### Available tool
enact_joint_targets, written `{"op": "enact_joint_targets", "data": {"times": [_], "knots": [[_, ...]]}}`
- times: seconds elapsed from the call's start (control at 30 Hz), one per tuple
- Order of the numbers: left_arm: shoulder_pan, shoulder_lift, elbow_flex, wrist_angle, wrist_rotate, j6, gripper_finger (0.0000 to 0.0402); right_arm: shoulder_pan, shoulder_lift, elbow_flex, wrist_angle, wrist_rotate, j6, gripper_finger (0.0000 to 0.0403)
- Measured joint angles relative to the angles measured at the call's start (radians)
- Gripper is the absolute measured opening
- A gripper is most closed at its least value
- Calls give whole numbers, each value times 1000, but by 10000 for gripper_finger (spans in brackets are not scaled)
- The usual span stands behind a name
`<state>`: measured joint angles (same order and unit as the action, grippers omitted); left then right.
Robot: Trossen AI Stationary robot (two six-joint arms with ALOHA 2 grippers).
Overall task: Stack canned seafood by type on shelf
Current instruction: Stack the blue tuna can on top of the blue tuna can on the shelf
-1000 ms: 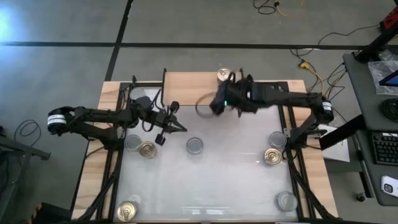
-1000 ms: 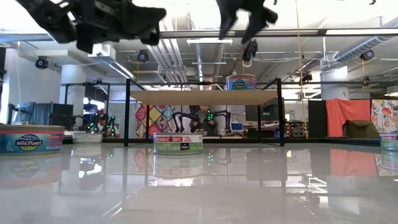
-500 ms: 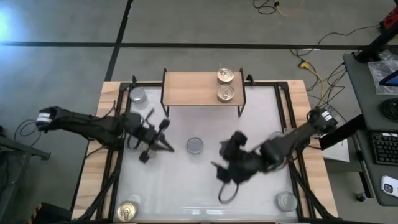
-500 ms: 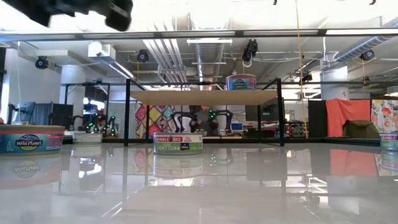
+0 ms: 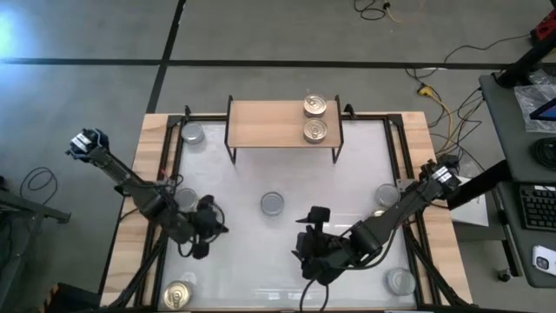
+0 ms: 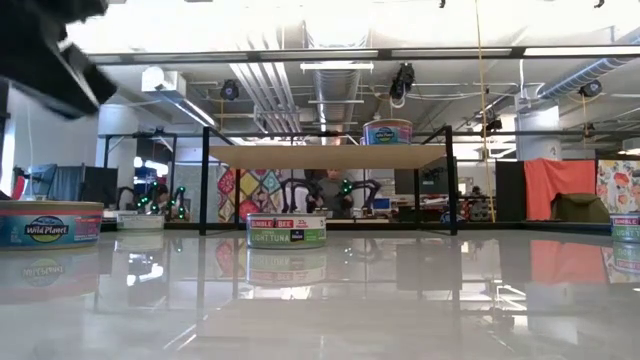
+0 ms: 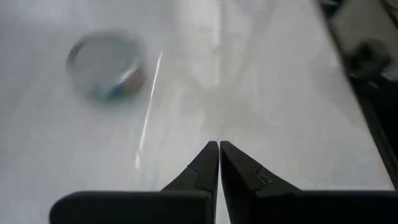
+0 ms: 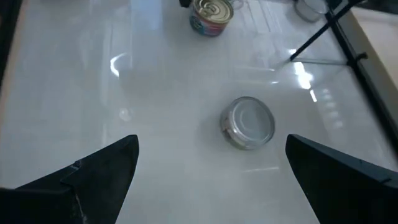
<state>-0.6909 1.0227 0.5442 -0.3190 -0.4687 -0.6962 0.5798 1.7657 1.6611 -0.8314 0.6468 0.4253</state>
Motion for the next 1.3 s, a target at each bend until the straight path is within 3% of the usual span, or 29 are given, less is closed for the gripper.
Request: {"op": "enact_joint_targets", "data": {"times": [0.2, 0.3, 0.5, 0.63, 0.87, 1.03, 1.13, 1.3], "knots": [[42, 48, 1, -255, -19, -423, 0, -37, -7, 0, 0, 7, -42, 398], [89, 61, 1, -335, -4, -511, 0, -46, -10, 0, 0, 8, -42, 398], [166, 62, 1, -330, 29, -506, 0, -48, -11, 0, -1, 7, -43, 398], [217, 61, 4, -400, 138, -535, 0, -47, -11, 0, -5, 6, -13, 398], [294, 75, 170, -617, 136, -386, 0, -45, -11, 0, -30, 2, 79, 398], [295, 156, 226, -820, 145, -391, 0, -33, -11, 0, -90, -3, 198, 398], [295, 220, 207, -820, 209, -393, 0, -12, -11, -2, -119, -4, 251, 398], [295, 334, 191, -791, 230, -365, 0, 10, -11, -3, -113, -3, 290, 398]]}}
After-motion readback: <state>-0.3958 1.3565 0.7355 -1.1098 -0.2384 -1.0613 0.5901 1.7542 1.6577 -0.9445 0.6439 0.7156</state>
